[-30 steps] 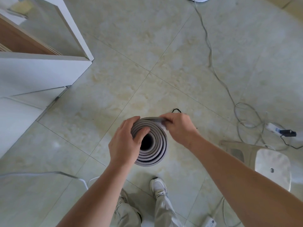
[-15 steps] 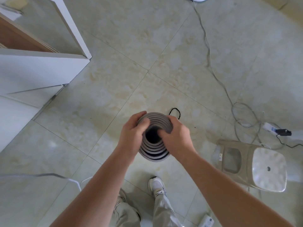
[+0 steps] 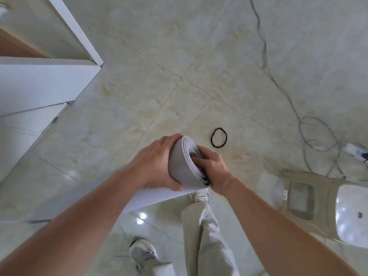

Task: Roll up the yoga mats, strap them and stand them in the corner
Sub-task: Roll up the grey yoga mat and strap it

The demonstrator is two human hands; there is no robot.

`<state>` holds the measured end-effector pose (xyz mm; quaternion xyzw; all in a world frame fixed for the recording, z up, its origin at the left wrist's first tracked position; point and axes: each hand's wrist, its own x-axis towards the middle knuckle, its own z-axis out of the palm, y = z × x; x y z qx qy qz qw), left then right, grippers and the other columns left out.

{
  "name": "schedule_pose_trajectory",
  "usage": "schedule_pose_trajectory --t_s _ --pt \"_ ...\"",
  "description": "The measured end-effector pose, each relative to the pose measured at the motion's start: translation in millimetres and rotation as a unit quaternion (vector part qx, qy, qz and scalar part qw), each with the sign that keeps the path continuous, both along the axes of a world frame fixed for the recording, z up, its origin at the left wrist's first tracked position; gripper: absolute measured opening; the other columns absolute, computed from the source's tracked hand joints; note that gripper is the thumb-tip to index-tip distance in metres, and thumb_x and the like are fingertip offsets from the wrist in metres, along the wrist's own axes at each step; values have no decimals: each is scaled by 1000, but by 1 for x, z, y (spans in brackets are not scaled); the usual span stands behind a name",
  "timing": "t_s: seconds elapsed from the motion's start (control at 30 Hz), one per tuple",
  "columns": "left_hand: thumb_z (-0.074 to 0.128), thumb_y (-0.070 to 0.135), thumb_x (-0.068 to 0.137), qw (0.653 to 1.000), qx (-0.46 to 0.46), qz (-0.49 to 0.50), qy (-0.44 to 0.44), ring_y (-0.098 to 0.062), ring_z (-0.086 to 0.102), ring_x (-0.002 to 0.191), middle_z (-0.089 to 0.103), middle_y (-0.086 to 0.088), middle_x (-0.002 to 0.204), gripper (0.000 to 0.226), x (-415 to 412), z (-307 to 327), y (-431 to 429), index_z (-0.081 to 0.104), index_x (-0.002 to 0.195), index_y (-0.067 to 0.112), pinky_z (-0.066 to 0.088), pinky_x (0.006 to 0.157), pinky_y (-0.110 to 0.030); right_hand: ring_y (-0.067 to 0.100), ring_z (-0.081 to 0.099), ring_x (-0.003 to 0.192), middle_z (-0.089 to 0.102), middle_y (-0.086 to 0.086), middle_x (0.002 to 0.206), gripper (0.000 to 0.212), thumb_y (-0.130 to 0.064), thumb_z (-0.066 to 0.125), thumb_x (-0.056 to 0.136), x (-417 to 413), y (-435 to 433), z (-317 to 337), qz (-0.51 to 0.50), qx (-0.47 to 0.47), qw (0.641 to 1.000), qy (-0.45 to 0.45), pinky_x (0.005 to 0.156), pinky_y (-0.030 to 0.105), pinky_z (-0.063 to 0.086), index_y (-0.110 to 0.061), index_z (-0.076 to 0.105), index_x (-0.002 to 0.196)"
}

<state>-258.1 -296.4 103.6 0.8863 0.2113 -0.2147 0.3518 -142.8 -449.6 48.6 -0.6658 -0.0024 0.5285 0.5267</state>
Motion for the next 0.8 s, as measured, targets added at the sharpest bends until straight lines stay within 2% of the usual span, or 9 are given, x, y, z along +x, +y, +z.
schedule_pose_trajectory --t_s 0.1,0.2,0.23,0.3,0.4,0.5,0.63,0.7,0.8 --pt "83 54 53 998 51 -28 30 -15 46 126 43 12 139 114 38 -76 2 21 147 35 41 99 -34 23 69 95 74 8 106 27 -8 67 89 20 2 -80 -22 -40 998 34 84 37 56 -14 69 115" --pt "78 55 57 993 97 -47 53 -21 49 123 45 6 133 106 80 -158 1 24 146 31 44 95 -38 18 64 87 73 -4 89 13 -24 59 97 54 -3 -157 -74 -111 986 97 70 33 51 -19 69 103" --pt "77 55 58 991 112 -51 55 -22 50 121 46 5 131 105 94 -185 0 25 146 30 45 92 -38 19 61 85 69 -3 87 13 -26 56 98 69 -9 -190 -96 -155 979 87 69 33 48 -20 67 97" --pt "77 55 60 987 137 -63 54 -24 51 117 47 3 127 103 120 -232 -3 26 145 27 45 88 -39 25 59 90 62 4 92 13 -23 52 98 99 -22 -258 -21 -251 967 -30 76 37 45 -16 63 99" --pt "77 53 60 984 160 -71 44 -25 51 116 47 1 125 102 152 -289 -4 25 145 26 47 85 -40 26 58 99 58 4 104 25 -25 47 96 139 -32 -336 169 -344 907 -174 84 32 44 -16 57 116" --pt "76 52 60 982 180 -50 24 -27 52 113 49 -1 122 99 166 -326 -2 28 142 25 48 82 -40 34 54 114 49 14 131 36 -25 55 97 162 -25 -379 206 -383 864 -256 91 35 43 -13 53 131" --pt "77 50 60 983 180 -18 -3 -27 52 112 49 0 120 97 166 -337 0 31 141 27 43 79 -38 36 49 119 41 15 134 35 -34 54 99 169 -22 -404 279 -415 816 -290 90 36 42 -12 52 125" --pt "79 49 59 984 175 2 -14 -26 51 114 50 1 122 98 162 -324 5 32 142 28 41 79 -37 35 55 111 48 13 125 24 -32 55 98 167 -18 -389 255 -386 842 -279 83 35 43 -13 57 112" --pt "84 48 57 984 167 55 -25 -27 50 119 50 2 127 102 152 -280 21 33 143 29 44 83 -41 29 65 88 60 7 102 9 -23 59 96 159 5 -322 94 -253 933 -237 74 38 49 -17 53 96"
